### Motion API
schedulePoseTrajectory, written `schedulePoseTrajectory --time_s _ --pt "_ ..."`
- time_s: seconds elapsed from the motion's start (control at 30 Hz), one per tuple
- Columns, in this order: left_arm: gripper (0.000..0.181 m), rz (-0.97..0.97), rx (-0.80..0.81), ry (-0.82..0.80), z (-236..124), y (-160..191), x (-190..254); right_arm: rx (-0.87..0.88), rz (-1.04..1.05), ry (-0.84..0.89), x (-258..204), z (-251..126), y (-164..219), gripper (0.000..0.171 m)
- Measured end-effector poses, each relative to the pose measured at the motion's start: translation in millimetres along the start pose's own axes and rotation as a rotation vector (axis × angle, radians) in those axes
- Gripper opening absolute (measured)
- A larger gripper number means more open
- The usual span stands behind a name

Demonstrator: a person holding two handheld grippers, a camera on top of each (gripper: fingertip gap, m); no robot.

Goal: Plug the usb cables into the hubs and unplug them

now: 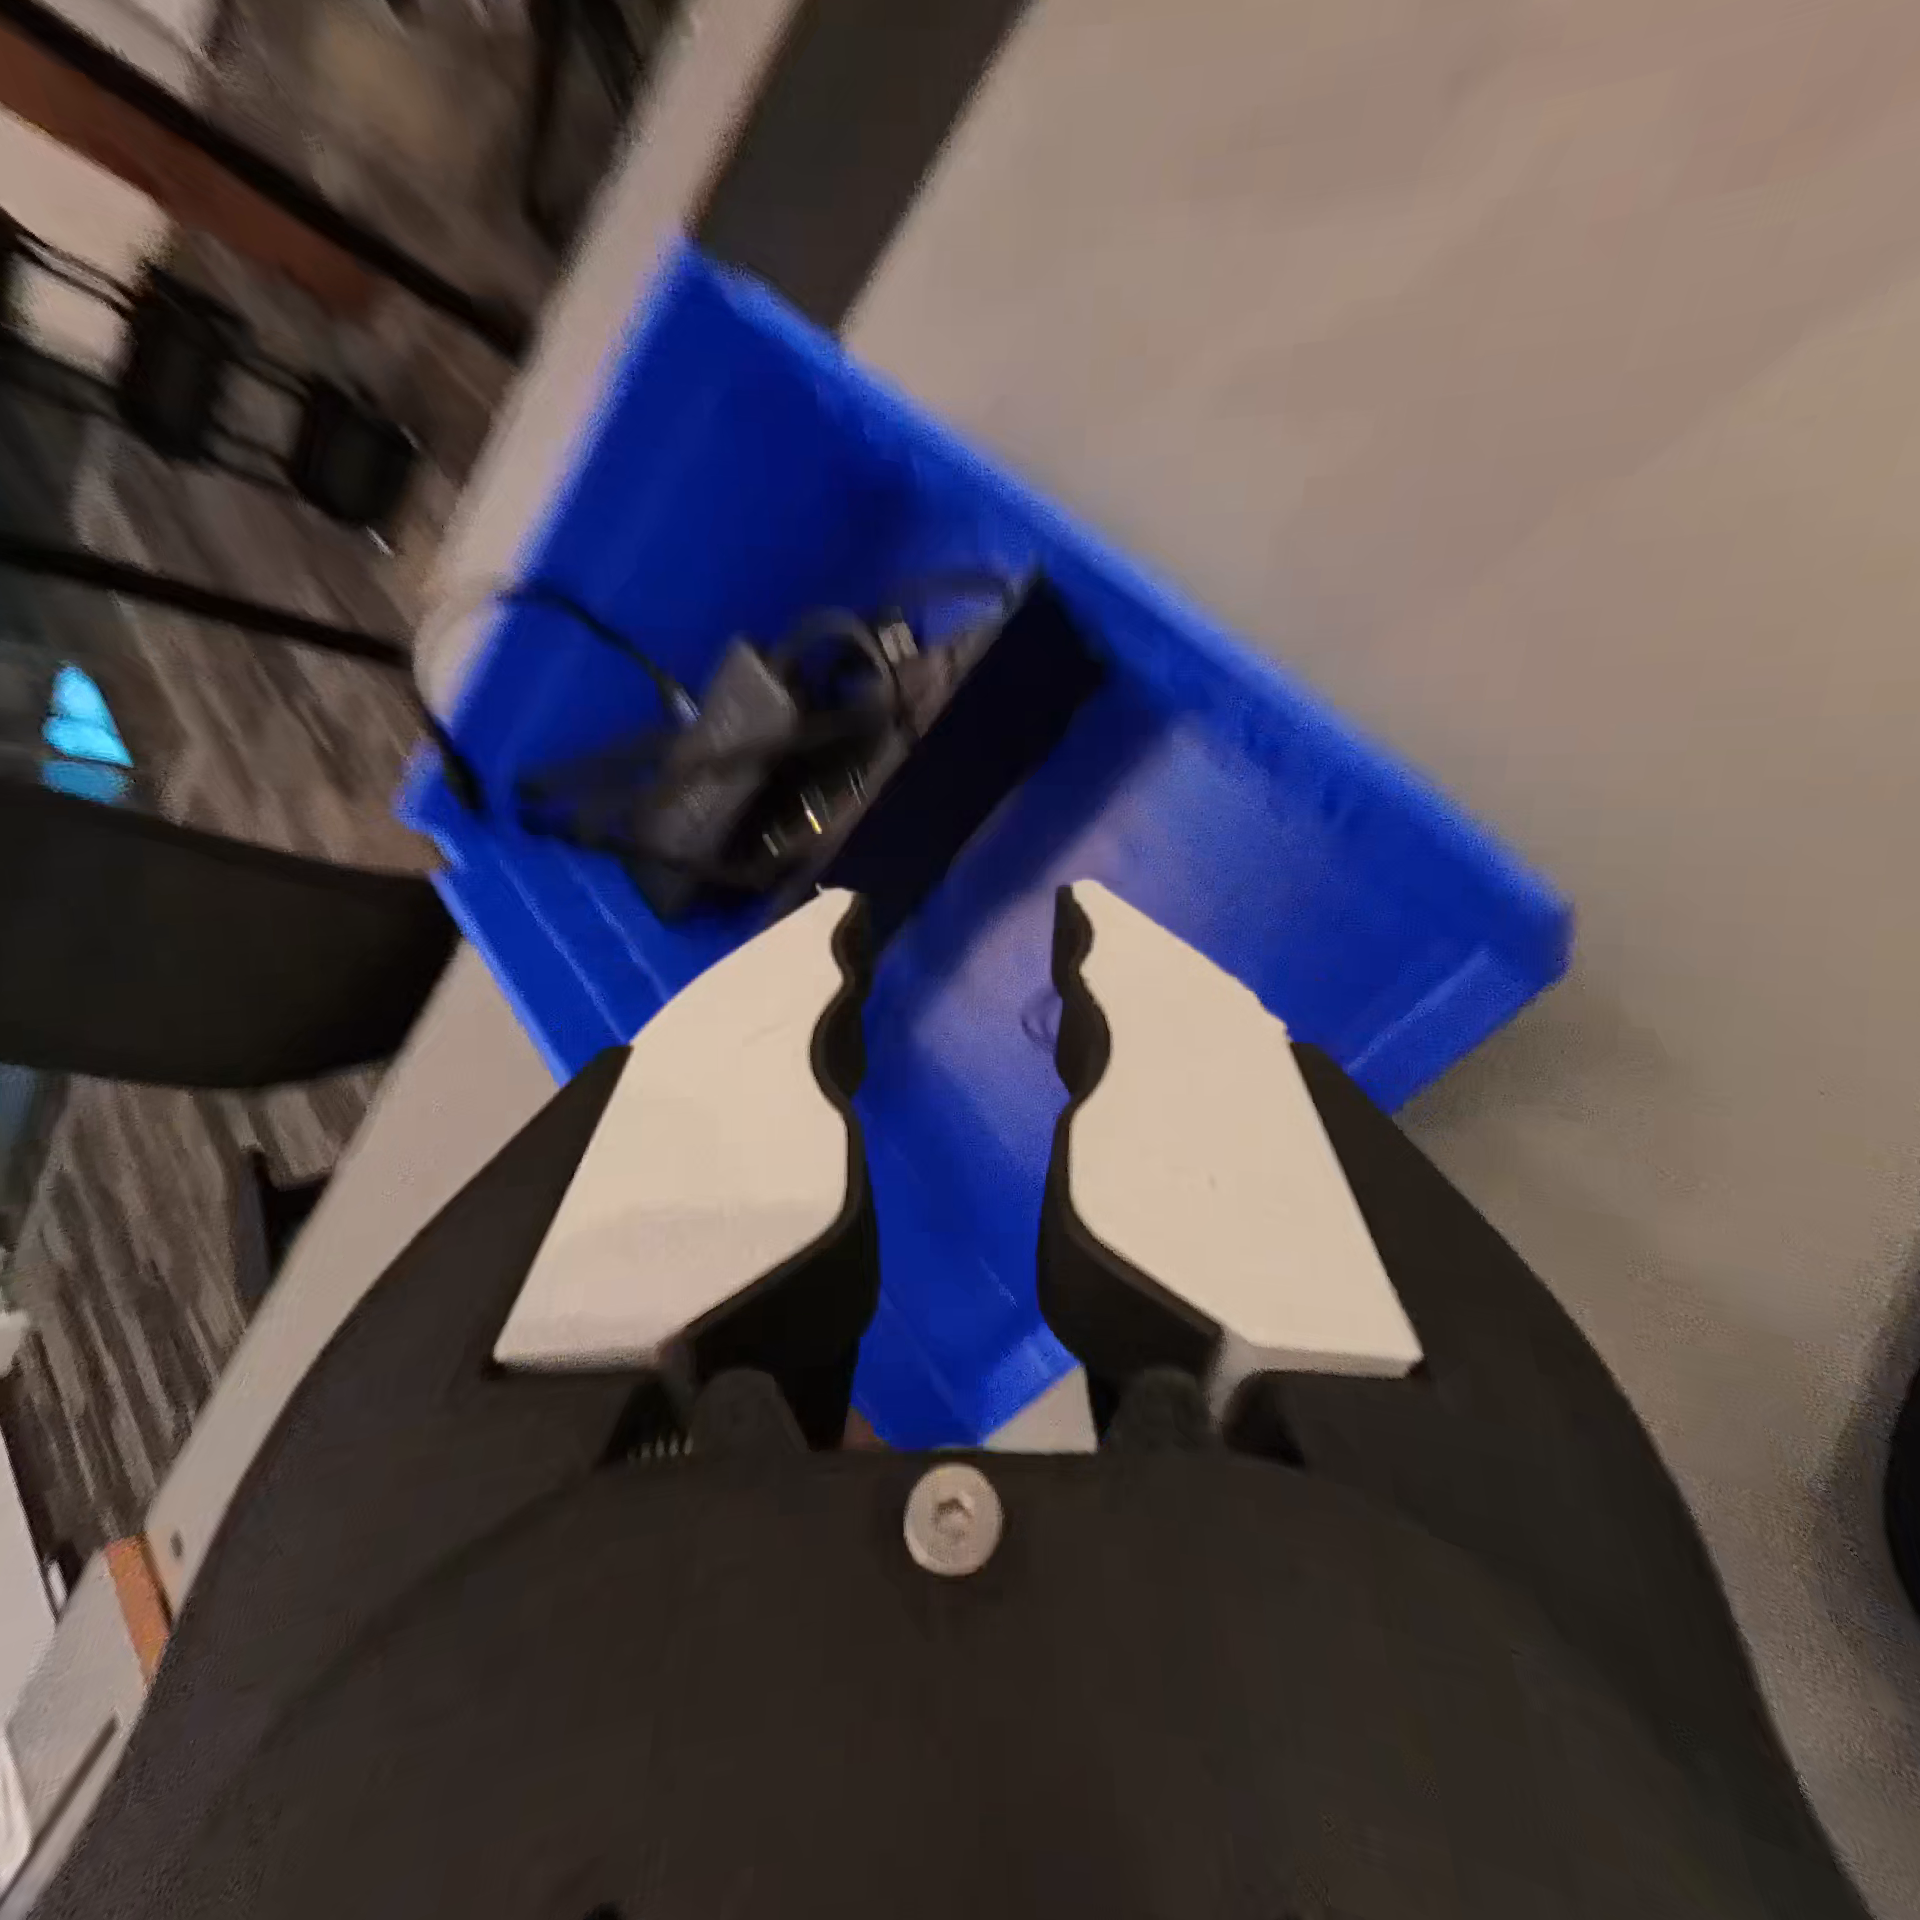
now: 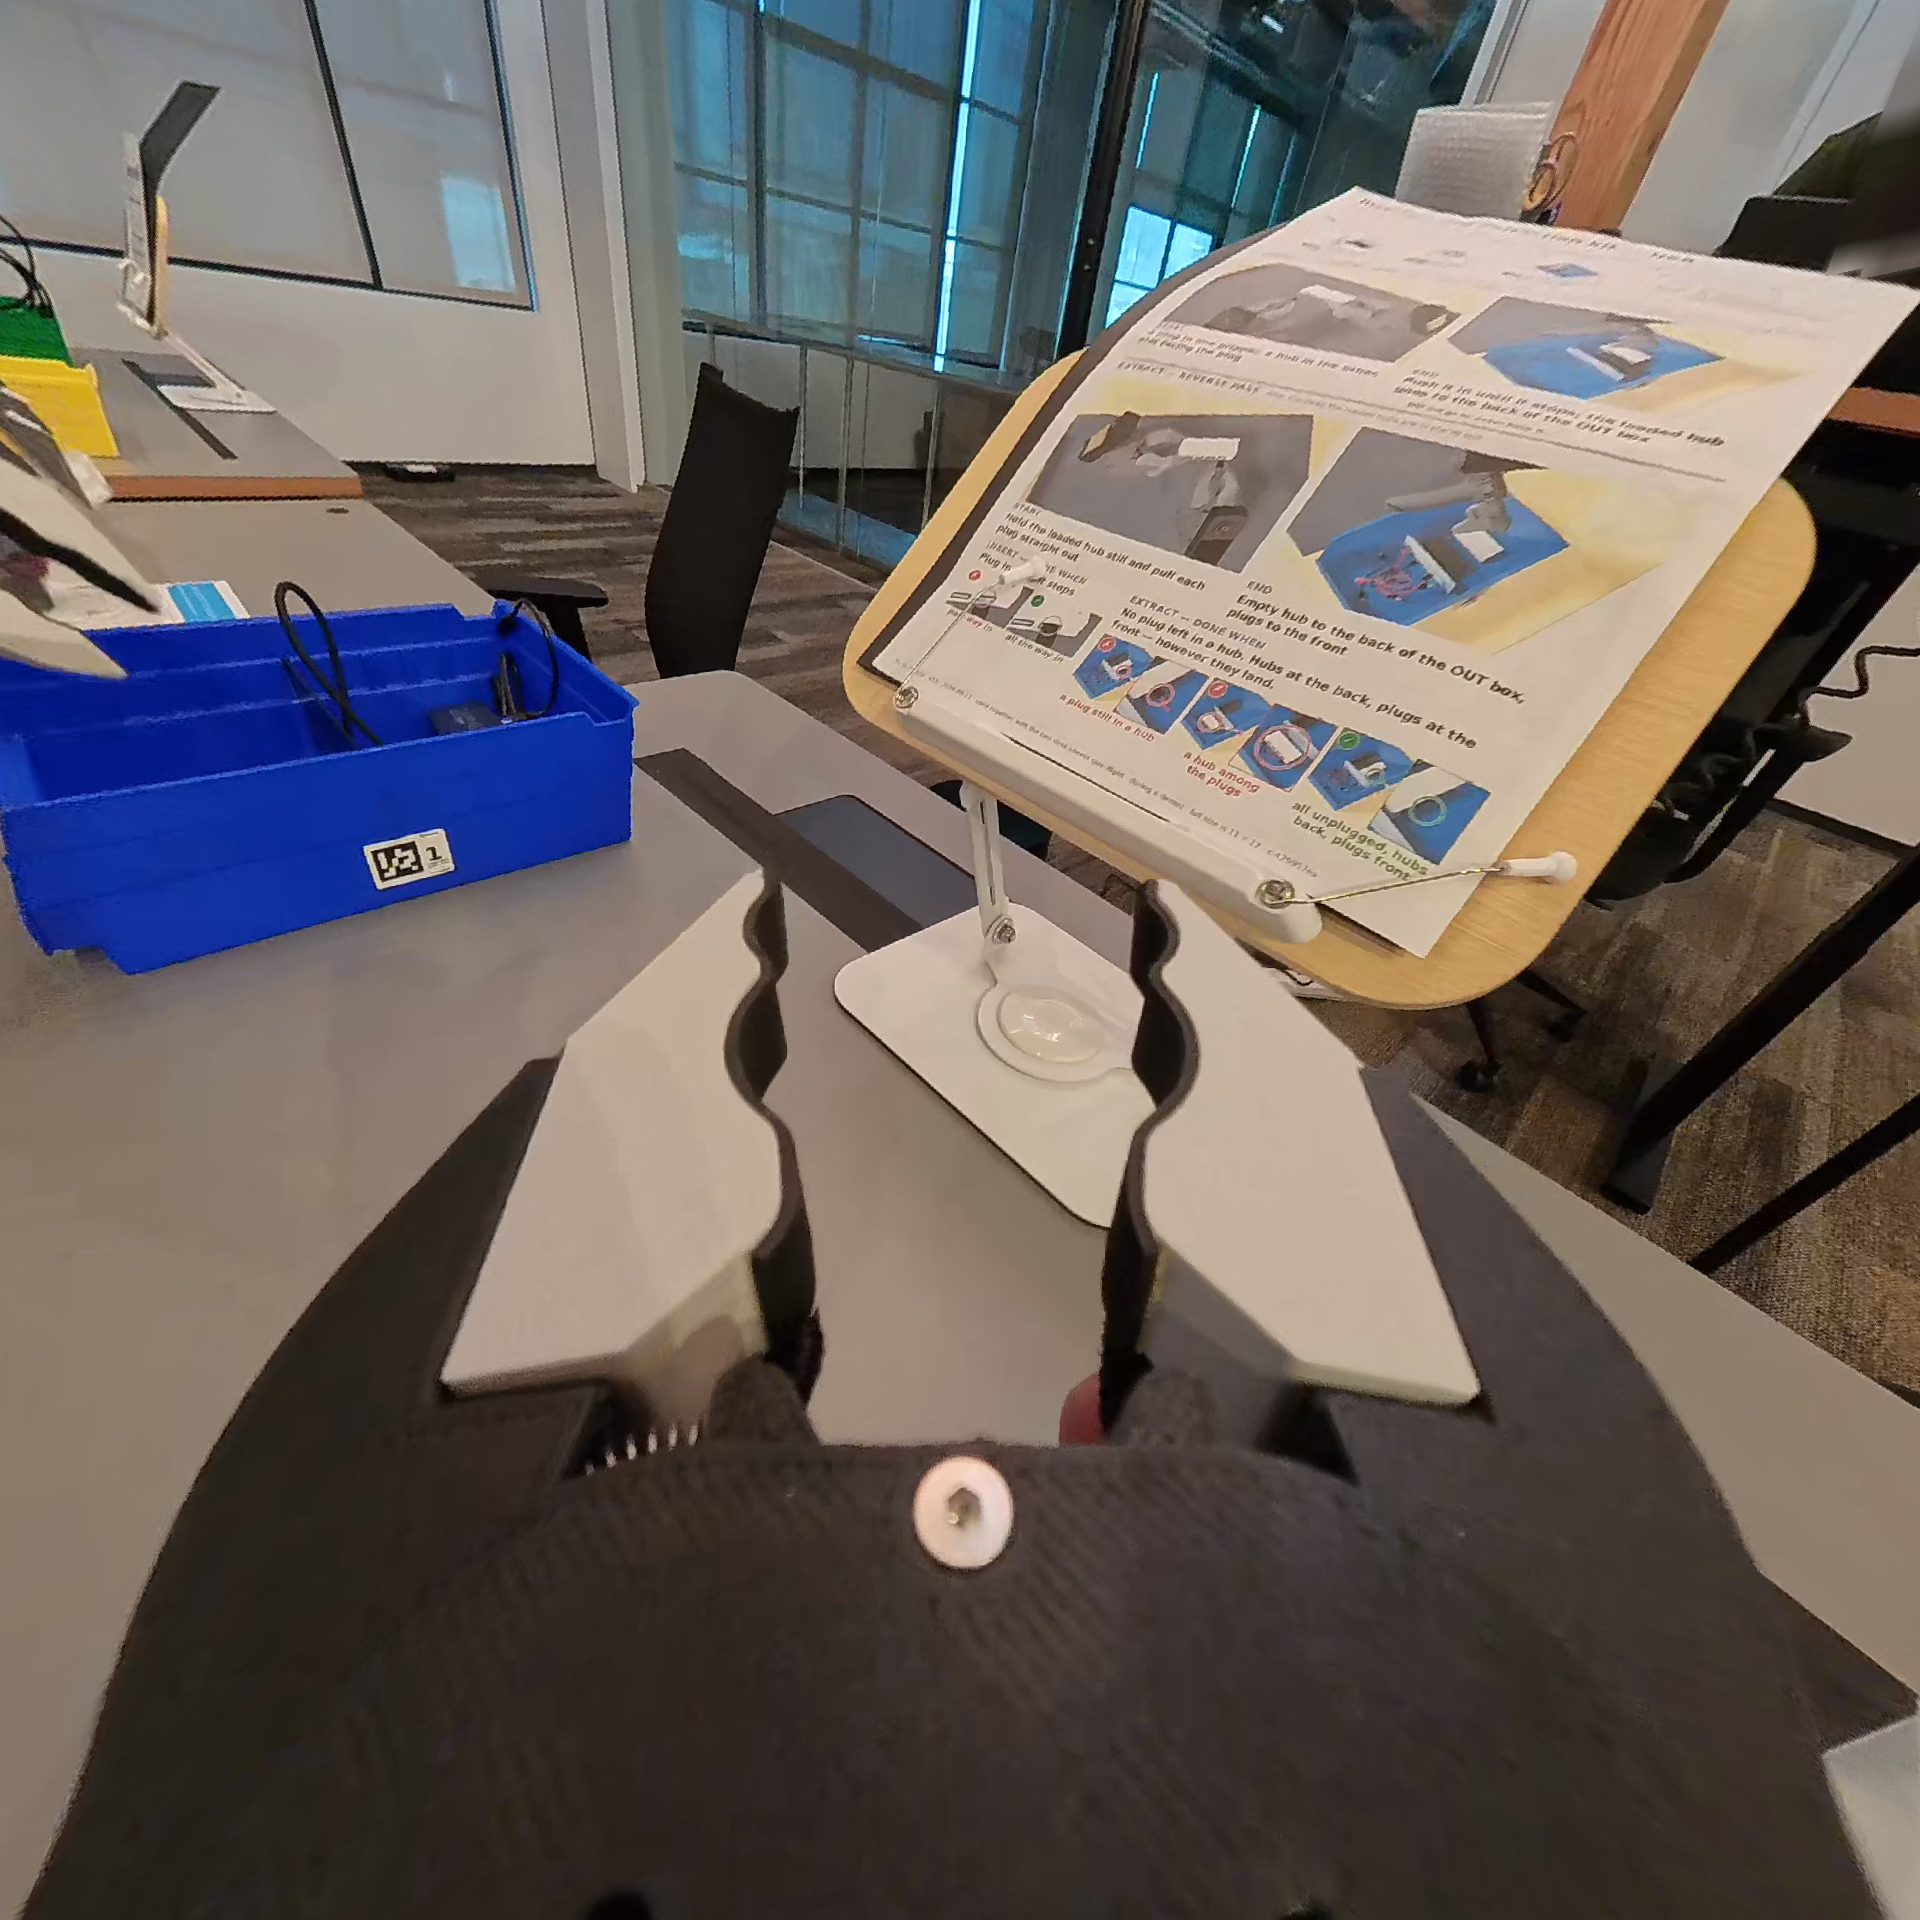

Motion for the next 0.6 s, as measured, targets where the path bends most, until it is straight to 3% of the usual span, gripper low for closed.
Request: schedulePoseTrajectory --time_s 0.17,0.33,0.6 --pt "0.034 0.065 -0.296 0.118 37.4 60.4 3.0 -0.018 0.006 -0.025 -4.6 3.4 5.3 0.064" --pt "0.034 0.044 -0.304 0.272 64.1 66.2 8.0 -0.031 0.014 -0.031 -4.3 5.0 10.7 0.064" --pt "0.028 0.05 -0.394 0.393 86.2 78.3 7.9 -0.039 0.027 -0.029 -0.7 5.8 15.8 0.063"
Point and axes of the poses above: each gripper's, where its closed fingertips meet, z out along the fingers, y out of its underside, x = y × z across the jaws, the point moved 8 cm from there along -z, back along the fingers, and after that the axes turned 14 degrees about x, right-handed, at the moved point
